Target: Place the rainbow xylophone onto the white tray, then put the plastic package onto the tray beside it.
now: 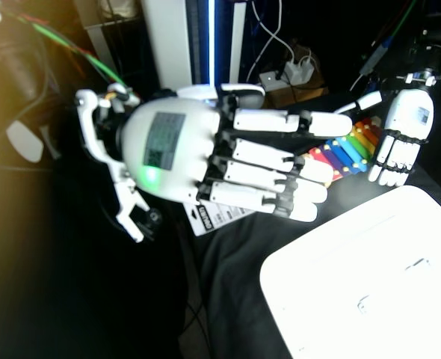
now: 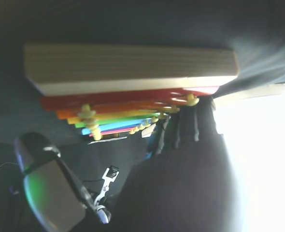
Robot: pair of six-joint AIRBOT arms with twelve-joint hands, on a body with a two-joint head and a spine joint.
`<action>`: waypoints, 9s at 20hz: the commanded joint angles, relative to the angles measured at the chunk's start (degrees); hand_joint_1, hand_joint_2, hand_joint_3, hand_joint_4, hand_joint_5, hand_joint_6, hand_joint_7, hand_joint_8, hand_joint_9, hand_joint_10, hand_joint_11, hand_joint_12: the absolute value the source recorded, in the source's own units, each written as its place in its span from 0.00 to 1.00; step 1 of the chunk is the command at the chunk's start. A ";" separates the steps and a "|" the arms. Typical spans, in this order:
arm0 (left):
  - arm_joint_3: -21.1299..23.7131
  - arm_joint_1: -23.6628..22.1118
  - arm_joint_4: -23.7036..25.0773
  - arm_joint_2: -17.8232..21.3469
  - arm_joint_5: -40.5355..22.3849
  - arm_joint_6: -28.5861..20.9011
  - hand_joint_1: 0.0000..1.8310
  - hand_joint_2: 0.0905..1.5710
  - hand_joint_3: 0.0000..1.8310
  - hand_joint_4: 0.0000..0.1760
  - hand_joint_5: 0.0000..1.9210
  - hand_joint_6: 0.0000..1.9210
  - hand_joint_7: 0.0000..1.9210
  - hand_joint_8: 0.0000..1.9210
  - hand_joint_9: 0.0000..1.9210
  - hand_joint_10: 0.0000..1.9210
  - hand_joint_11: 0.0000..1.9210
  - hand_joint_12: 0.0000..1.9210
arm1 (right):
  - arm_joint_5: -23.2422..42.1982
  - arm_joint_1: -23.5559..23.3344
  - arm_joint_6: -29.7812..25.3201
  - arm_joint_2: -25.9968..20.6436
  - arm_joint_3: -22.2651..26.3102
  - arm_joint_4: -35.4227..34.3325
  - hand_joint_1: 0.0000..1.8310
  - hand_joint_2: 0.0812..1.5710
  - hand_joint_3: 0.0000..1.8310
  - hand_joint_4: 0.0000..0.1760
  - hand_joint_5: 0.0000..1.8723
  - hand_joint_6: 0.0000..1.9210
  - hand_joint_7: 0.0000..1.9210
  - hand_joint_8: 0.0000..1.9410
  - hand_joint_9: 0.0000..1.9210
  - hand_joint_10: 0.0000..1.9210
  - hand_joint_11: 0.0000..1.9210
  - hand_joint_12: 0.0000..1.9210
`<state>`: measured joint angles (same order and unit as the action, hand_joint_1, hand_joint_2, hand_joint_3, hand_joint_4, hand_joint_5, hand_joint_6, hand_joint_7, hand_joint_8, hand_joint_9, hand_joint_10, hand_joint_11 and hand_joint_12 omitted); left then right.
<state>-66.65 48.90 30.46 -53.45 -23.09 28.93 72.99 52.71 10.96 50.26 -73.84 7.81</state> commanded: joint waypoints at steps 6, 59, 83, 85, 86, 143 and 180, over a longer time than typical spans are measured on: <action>-0.41 0.54 -0.27 -0.85 -0.16 -0.25 0.65 0.46 0.01 0.25 0.00 0.00 0.00 0.00 0.01 0.01 0.04 0.02 | 6.26 -0.47 -0.46 0.07 -0.09 -2.45 0.19 0.60 0.00 0.49 0.01 0.00 0.19 0.00 0.17 0.00 0.00 0.34; 2.19 2.08 -18.22 6.35 -19.08 6.96 0.69 0.63 0.00 0.00 0.35 0.00 0.39 0.01 0.35 0.23 0.27 0.42 | 6.39 -0.47 -0.45 0.10 -0.09 -2.16 0.19 0.60 0.00 0.33 0.00 0.00 0.20 0.00 0.19 0.00 0.00 0.36; -14.21 -15.75 -22.12 -7.40 -9.37 9.36 0.75 0.59 0.00 0.00 0.37 0.02 0.34 0.26 0.31 0.41 0.19 0.64 | 6.74 -0.47 -0.45 0.30 -0.29 -2.20 0.27 0.66 0.00 0.57 0.02 0.00 0.20 0.00 0.16 0.00 0.00 0.27; -15.71 -16.82 -22.90 -8.63 -8.76 9.36 0.74 0.59 0.00 0.00 0.38 0.01 0.37 0.19 0.33 0.38 0.23 0.62 | 6.98 -0.47 -0.45 0.34 -0.27 -2.23 0.26 0.66 0.00 0.43 0.02 0.00 0.20 0.00 0.16 0.00 0.00 0.28; -16.58 -17.11 -23.56 -9.34 -8.55 9.36 0.74 0.59 0.00 0.00 0.38 0.00 0.38 0.18 0.34 0.38 0.22 0.63 | 7.06 -0.47 -0.45 0.44 -0.26 -2.24 0.26 0.67 0.00 0.47 0.02 0.00 0.21 0.00 0.18 0.01 0.00 0.31; -42.54 -21.69 -28.32 -29.64 9.52 9.56 0.56 0.53 0.00 0.42 0.12 0.00 0.19 0.00 0.20 0.00 0.04 0.39 | 10.67 -0.49 -1.83 3.24 -1.03 -2.42 0.17 0.65 0.00 0.14 0.03 0.00 0.20 0.00 0.20 0.00 0.07 0.31; -8.66 -23.13 -18.45 -2.93 -15.03 14.57 0.46 0.43 0.01 0.27 0.00 0.00 0.00 0.00 0.00 0.00 0.00 0.00 | -10.49 -0.40 -7.62 -3.09 2.72 12.58 0.29 0.39 0.00 0.58 0.00 0.00 0.00 0.00 0.00 0.00 0.00 0.17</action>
<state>-75.26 26.65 13.13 -56.62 -31.99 43.59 57.12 52.71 3.84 47.35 -70.96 23.31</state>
